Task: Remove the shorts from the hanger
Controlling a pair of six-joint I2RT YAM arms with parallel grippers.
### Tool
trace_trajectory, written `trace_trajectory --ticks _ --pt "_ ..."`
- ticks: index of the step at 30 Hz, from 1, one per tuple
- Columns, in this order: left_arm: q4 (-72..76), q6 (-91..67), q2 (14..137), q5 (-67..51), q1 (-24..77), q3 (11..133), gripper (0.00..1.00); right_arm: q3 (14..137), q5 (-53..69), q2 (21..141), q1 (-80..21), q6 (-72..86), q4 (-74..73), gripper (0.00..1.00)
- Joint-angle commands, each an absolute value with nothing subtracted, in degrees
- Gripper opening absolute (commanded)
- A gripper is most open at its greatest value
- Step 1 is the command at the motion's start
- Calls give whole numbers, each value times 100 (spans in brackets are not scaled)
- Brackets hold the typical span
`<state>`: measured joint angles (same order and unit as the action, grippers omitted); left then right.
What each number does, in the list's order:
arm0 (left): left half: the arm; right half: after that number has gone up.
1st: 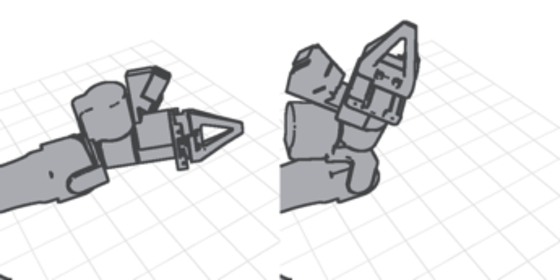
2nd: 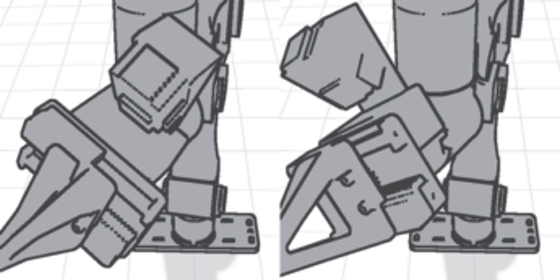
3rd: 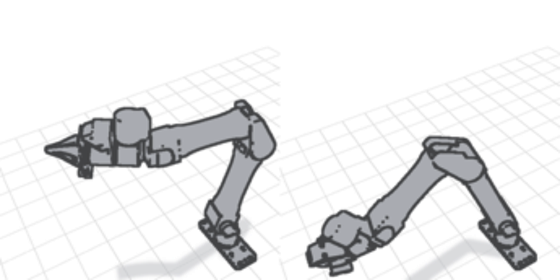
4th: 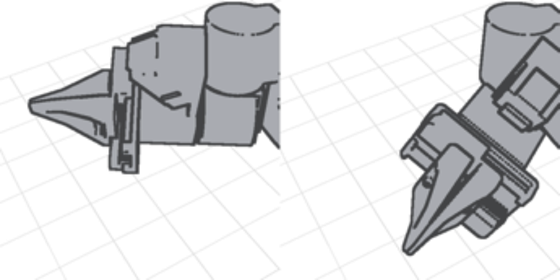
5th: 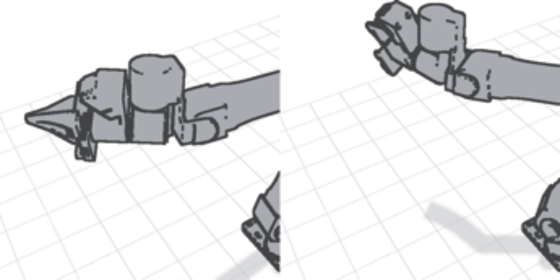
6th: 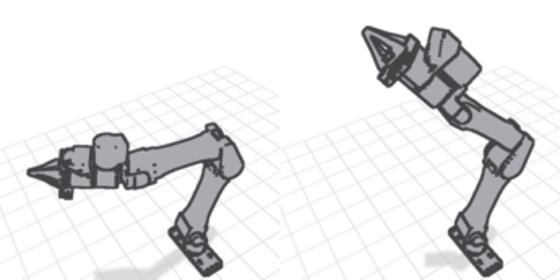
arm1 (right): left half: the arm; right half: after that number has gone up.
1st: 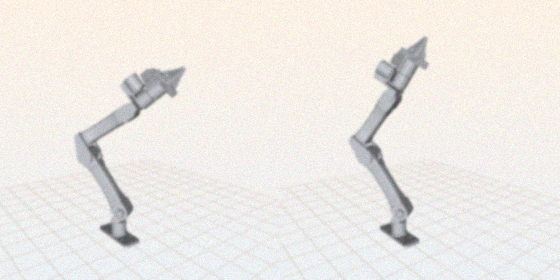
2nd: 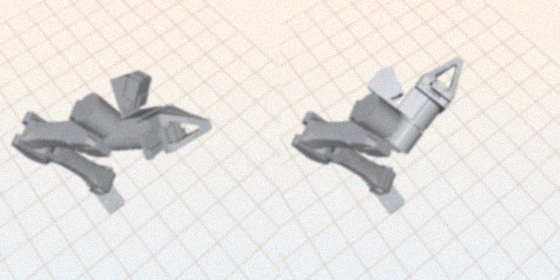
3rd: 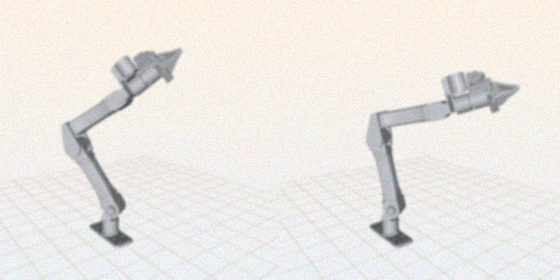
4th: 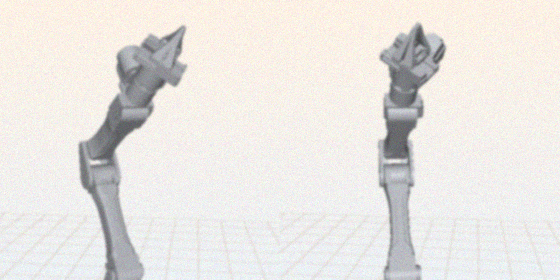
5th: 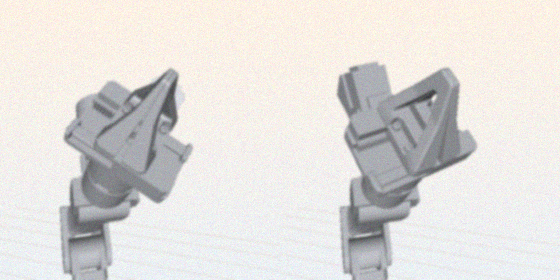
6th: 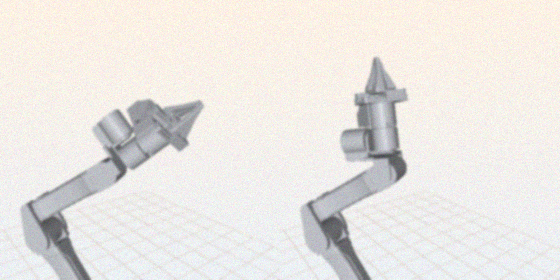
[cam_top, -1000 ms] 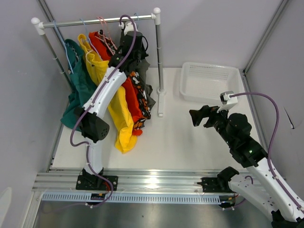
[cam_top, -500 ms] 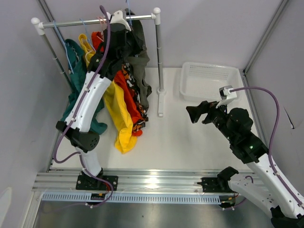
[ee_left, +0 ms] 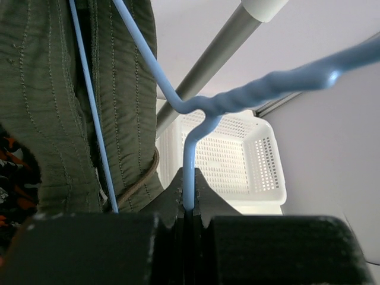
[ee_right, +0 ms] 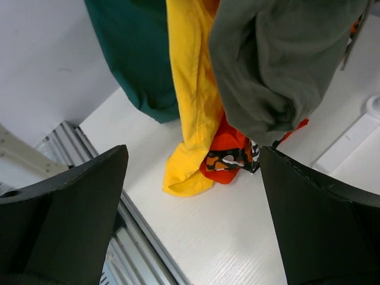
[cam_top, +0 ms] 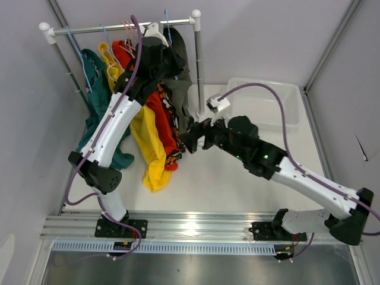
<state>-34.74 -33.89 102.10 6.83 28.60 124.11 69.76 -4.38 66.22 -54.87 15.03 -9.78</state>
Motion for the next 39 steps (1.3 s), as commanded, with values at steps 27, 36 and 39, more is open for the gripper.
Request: trace_trajectory --ticks 27,36,39 --pt "-2408 -3779 9017 316 2496 11329 0 4906 -2830 7613 -5774 1739 2338 0" --pt "-2681 -3463 9518 580 2347 12295 0 3665 -4138 6443 -7109 2715 1750 0" --pt "-2628 -3489 9589 615 2303 12401 0 3647 -4480 6381 -7460 2760 1556 0"
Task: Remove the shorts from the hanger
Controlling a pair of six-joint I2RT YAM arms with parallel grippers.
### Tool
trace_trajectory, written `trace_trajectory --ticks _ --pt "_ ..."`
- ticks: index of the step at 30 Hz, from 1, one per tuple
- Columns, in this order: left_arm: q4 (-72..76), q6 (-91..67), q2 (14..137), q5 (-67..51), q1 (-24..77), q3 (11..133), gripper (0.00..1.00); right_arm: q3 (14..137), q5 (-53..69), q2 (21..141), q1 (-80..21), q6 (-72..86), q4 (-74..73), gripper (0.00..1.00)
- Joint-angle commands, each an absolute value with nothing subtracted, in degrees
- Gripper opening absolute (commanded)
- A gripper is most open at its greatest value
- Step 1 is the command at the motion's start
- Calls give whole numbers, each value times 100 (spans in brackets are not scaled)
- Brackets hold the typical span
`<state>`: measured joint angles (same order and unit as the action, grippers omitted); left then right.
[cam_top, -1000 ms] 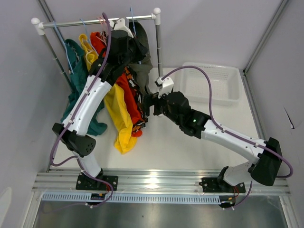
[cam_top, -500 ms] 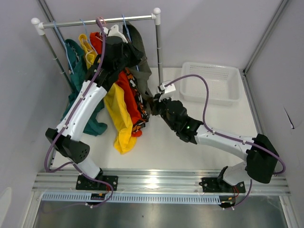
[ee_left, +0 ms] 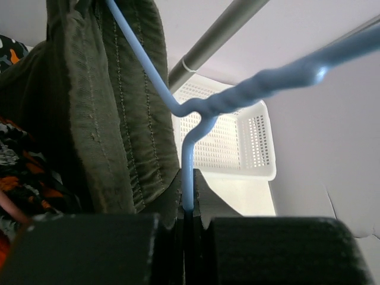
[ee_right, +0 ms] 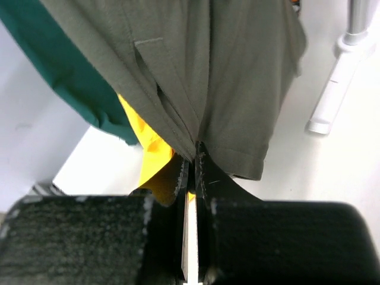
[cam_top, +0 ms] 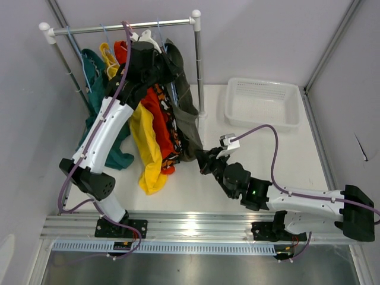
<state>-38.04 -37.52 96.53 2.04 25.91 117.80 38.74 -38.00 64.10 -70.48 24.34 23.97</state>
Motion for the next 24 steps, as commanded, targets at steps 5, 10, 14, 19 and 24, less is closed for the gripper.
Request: trace_trajectory --ticks 5,10,14,19,24 --pt "-2821 -3542 9852 598 2268 12831 0 3639 -4957 6661 -7796 3111 1301 0" --pt "-2786 -3901 9861 195 2022 12858 0 3709 -5141 7004 -7805 3305 1380 0" --pt "-2935 -3955 9809 -8 1986 12850 0 3814 -4976 7242 -7491 3059 1783 0" --pt "-3120 -4210 9440 -702 1986 12131 0 4803 -4036 7707 -6295 2279 2390 0" --pt "-3619 -4254 9395 -2132 2004 11997 0 6510 -3121 8647 -4961 1714 2295 0"
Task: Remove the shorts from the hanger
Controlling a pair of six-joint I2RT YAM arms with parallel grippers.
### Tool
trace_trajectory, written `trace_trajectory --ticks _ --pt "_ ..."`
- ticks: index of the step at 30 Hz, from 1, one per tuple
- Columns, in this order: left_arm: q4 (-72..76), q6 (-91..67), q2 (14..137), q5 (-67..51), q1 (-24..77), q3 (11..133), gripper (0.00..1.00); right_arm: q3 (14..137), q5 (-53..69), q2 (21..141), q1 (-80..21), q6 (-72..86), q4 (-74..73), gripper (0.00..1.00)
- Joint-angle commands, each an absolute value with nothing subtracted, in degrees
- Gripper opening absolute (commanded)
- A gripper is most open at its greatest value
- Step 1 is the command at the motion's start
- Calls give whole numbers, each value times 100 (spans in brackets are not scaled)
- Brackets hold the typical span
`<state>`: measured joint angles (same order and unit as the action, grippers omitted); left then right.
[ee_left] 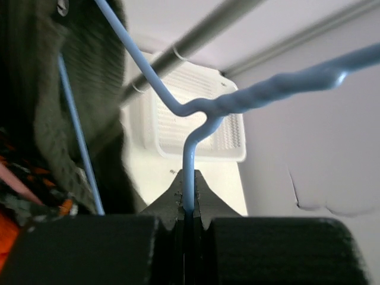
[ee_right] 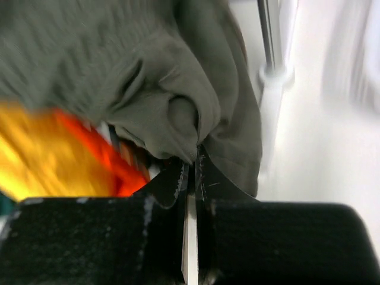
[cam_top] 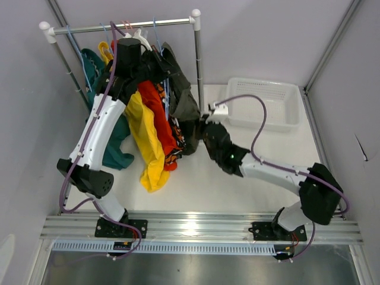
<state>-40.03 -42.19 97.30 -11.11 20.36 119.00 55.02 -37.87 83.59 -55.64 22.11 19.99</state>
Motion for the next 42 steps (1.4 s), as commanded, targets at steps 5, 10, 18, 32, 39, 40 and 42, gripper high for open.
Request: trace_trajectory --ticks 5,10,18,32,39,40,42 --pt "-4210 -3982 9142 -2523 2092 11507 0 8249 -2497 9579 -4184 1872 1986 0" --pt "-4236 -4095 8807 -2907 2083 11039 0 9140 -2557 10063 -3885 1881 1986 0" --pt "-4184 -4446 8342 -3497 2171 10381 0 9088 -3401 10028 -3841 1635 2821 0" --pt "-4377 -3420 9263 -1557 2162 12406 0 7371 -3517 7734 -3385 1301 2815 0" --pt "-4140 -3147 9764 -1090 2127 12893 0 8978 -2602 8146 -2005 1072 2540 0" --pt "-4122 -3146 9791 -1107 2127 12885 0 9235 -2384 8287 -1673 1116 2453 0" --pt "-4087 -3094 9791 -1099 2109 12832 0 9744 -2181 8796 -1373 1204 2338 0"
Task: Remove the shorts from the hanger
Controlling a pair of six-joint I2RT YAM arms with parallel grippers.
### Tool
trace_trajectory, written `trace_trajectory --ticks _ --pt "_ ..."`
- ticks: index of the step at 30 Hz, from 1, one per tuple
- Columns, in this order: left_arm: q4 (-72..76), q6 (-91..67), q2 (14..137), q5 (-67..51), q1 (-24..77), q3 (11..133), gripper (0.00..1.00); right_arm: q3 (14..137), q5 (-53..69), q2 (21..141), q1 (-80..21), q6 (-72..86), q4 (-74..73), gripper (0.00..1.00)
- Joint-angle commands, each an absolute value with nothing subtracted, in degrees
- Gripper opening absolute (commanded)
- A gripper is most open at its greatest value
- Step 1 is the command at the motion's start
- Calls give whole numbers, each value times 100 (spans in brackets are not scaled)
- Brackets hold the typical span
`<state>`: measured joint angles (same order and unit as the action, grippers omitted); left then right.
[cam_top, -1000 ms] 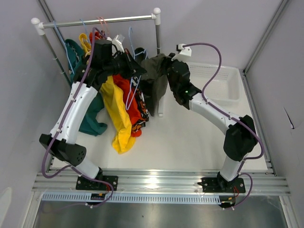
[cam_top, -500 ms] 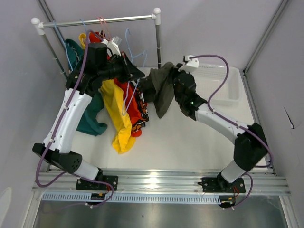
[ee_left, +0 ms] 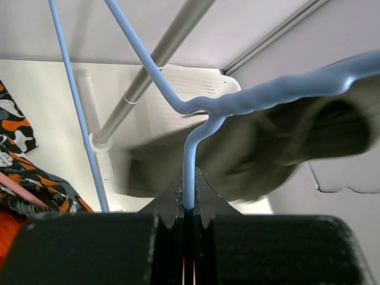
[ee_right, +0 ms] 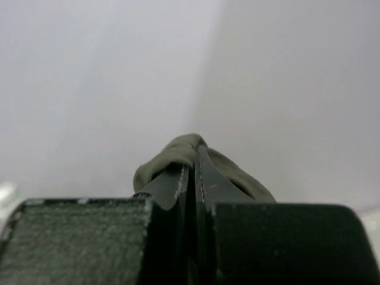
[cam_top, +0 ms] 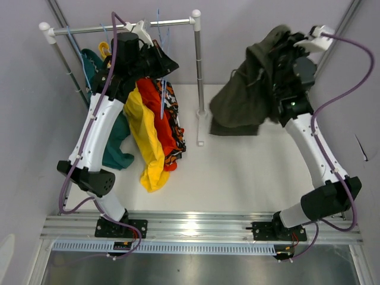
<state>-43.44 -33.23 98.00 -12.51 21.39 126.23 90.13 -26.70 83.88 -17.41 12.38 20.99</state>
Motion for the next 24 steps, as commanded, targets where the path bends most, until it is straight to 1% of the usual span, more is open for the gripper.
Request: trace_trajectory --ticks 1,5,6,9,12,15,18,24 --pt "-4043 -3076 9774 -1090 2101 12684 0 10234 -2058 8989 -1127 1326 2251 0" --pt "-3903 -2997 9659 -1099 2048 12446 0 11459 -1688 9982 -652 1643 1908 0" --pt "-3902 -2988 9659 -1107 2030 12428 0 11670 -1635 10359 -607 1644 1820 0" --pt "-3911 -2936 9650 -1186 1986 12358 0 11988 -1582 10739 -475 1547 1854 0" --pt "-3867 -2883 9659 -1230 1951 12287 0 11655 -1556 10968 -361 1538 2205 0" --pt "-3823 -2883 9694 -1300 1951 12226 0 11172 -1389 11022 -247 1870 2496 0" --pt "-3718 -2944 9694 -1318 1942 12129 0 10559 -1205 10846 -333 2047 2758 0" --pt "-3586 -3041 9721 -1354 1951 12085 0 9285 -1266 10284 -756 1767 3111 0"
